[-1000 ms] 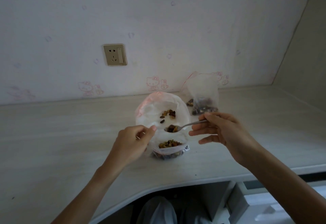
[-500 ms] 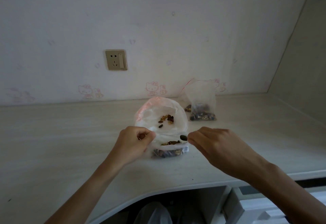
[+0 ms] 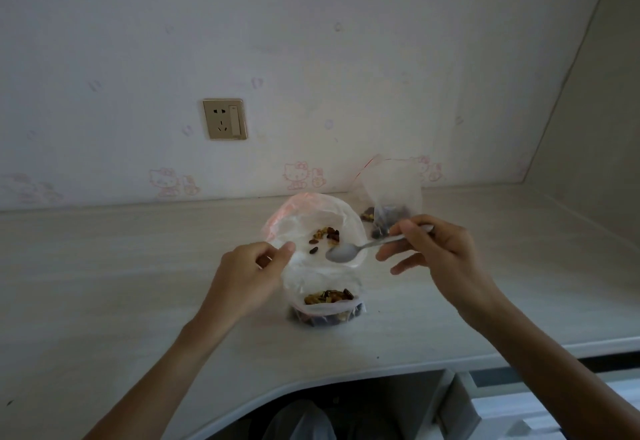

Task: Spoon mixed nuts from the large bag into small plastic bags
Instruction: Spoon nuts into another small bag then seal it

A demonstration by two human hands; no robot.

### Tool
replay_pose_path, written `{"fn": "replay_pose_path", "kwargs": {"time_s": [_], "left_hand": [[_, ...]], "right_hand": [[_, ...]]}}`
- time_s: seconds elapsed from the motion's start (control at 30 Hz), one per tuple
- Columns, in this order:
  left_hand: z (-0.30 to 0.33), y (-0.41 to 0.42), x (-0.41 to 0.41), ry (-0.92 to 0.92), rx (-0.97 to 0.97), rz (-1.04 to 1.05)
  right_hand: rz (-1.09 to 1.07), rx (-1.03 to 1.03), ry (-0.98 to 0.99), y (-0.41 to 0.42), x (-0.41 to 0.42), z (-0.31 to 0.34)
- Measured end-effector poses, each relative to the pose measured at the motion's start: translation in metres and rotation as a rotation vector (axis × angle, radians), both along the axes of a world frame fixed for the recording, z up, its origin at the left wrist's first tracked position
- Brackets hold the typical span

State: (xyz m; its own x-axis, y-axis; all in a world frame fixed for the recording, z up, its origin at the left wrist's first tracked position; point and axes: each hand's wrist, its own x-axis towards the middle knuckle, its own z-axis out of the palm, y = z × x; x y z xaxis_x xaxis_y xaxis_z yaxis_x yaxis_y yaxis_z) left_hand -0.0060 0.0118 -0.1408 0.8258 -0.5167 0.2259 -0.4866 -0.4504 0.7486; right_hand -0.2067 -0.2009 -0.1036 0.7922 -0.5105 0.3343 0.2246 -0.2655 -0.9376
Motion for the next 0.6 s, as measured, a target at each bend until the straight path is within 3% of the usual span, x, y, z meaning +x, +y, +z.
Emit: {"fn": "replay_pose_path", "kwargs": {"time_s": [0.1, 0.2, 0.37, 0.6], "left_hand": [[-0.008, -0.004, 0.02, -0.088, -0.071, 0.202], [-0.016, -0.013, 0.04, -0.044, -0.091, 0.286], [-0.022, -0.035, 0.055, 0.317, -0.149, 0.149], [-0.027, -0.048, 0.052, 0.359, -0.255, -0.001]], "right_hand": [[-0.108, 0.211, 0.02, -0.003, 0.019, -0.008], [-0.181, 0.322, 0.052, -0.004, 0.044, -0.019], [-0.162, 0.427, 0.177, 0.001, 0.081, -0.036], [-0.24, 0.46, 0.137, 0.002, 0.112, -0.056]]}}
